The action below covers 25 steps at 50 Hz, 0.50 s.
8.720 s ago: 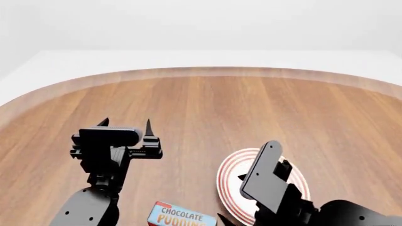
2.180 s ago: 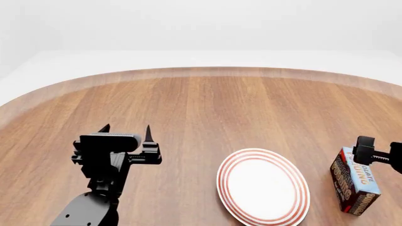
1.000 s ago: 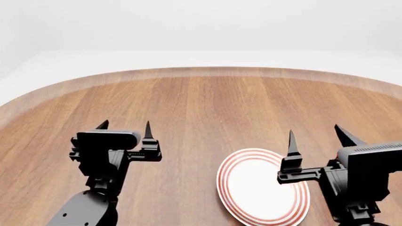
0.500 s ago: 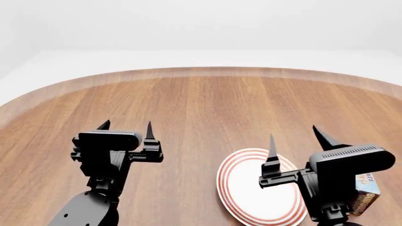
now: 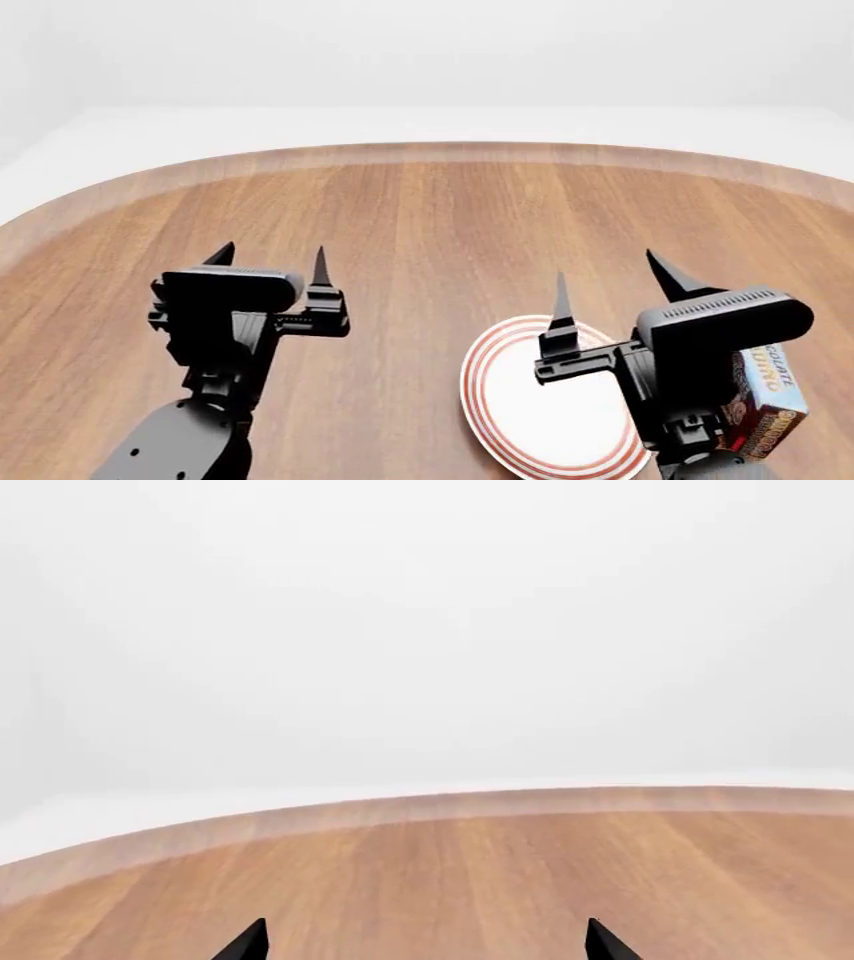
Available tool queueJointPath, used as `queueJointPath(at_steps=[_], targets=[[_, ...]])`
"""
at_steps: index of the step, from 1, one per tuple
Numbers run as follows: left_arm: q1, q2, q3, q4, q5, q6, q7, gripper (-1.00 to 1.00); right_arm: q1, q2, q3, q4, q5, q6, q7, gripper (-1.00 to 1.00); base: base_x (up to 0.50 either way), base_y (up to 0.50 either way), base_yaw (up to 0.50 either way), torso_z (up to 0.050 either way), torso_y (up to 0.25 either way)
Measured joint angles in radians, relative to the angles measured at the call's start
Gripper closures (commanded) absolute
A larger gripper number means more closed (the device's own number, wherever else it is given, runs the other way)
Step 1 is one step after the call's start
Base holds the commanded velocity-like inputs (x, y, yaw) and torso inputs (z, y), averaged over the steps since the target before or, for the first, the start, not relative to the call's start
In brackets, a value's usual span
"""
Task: Put the chocolate pudding to the right of the plate.
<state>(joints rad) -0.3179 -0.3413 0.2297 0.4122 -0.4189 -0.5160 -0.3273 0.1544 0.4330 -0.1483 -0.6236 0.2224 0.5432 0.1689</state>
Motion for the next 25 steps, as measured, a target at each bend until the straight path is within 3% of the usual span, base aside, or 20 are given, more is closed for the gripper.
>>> queueJointPath(at_steps=[25], targets=[[-0.109, -0.019, -0.006, 0.166, -0.053, -0.123, -0.043, -1.0, 0.158, 0.0, -0.024, -0.083, 0.026, 0.107, -0.004, -1.0, 0.0, 0.0, 0.0, 0.0, 0.0]])
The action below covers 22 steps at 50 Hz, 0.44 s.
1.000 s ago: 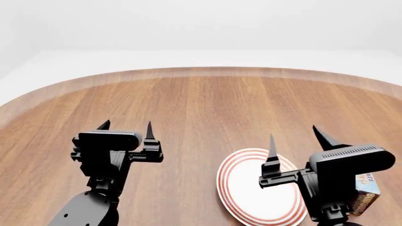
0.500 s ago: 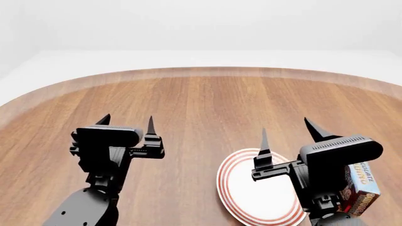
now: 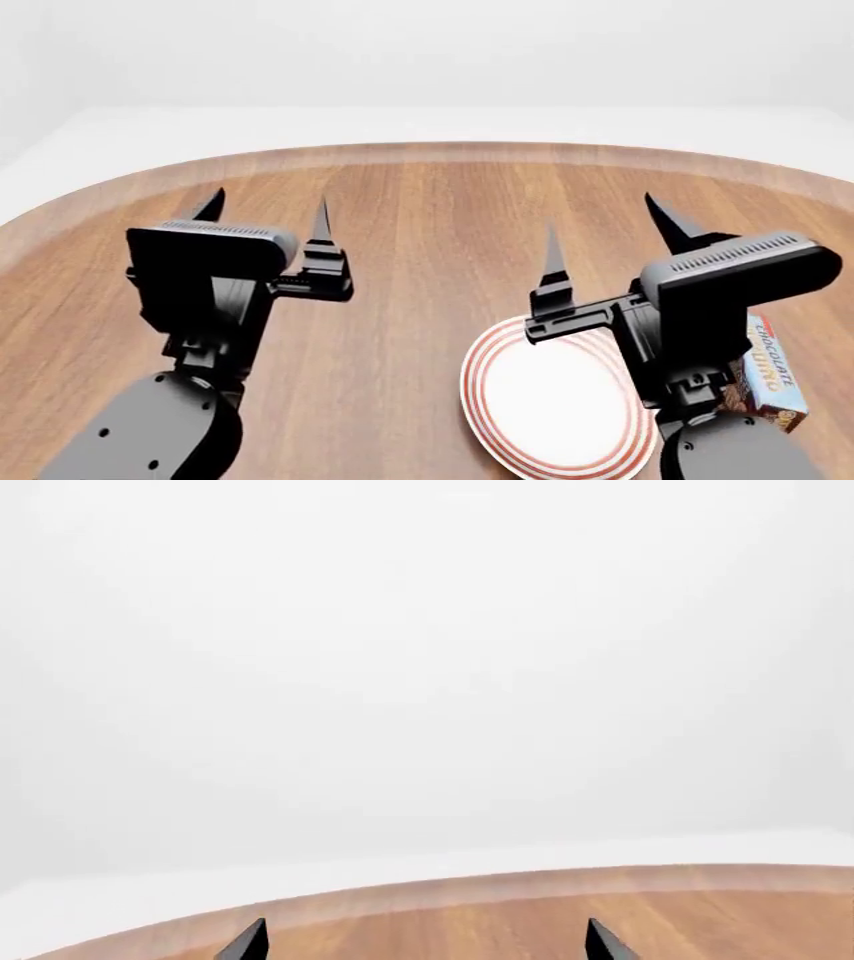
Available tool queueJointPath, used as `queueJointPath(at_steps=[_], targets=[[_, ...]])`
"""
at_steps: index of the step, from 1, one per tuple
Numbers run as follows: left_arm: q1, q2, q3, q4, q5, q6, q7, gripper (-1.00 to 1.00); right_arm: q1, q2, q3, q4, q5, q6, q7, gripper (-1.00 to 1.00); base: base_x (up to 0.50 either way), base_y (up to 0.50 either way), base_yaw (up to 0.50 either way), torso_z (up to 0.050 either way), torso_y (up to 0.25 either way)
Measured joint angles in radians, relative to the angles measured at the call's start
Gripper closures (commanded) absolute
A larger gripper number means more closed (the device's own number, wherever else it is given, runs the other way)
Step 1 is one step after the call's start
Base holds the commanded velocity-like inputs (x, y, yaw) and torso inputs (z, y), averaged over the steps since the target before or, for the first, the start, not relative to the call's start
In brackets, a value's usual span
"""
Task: Put the chocolate pudding to the right of the plate.
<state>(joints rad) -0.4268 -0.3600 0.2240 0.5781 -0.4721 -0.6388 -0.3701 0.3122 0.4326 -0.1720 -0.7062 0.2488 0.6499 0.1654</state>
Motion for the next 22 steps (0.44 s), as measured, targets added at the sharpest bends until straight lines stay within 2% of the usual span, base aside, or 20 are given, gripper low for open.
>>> queueJointPath(at_steps=[22], targets=[[-0.044, -0.008, -0.004, 0.064, -0.028, -0.045, -0.022, -1.0, 0.062, 0.002, 0.01, -0.04, 0.024, 0.046, 0.005, -1.0, 0.0, 0.0, 0.0, 0.0, 0.0]])
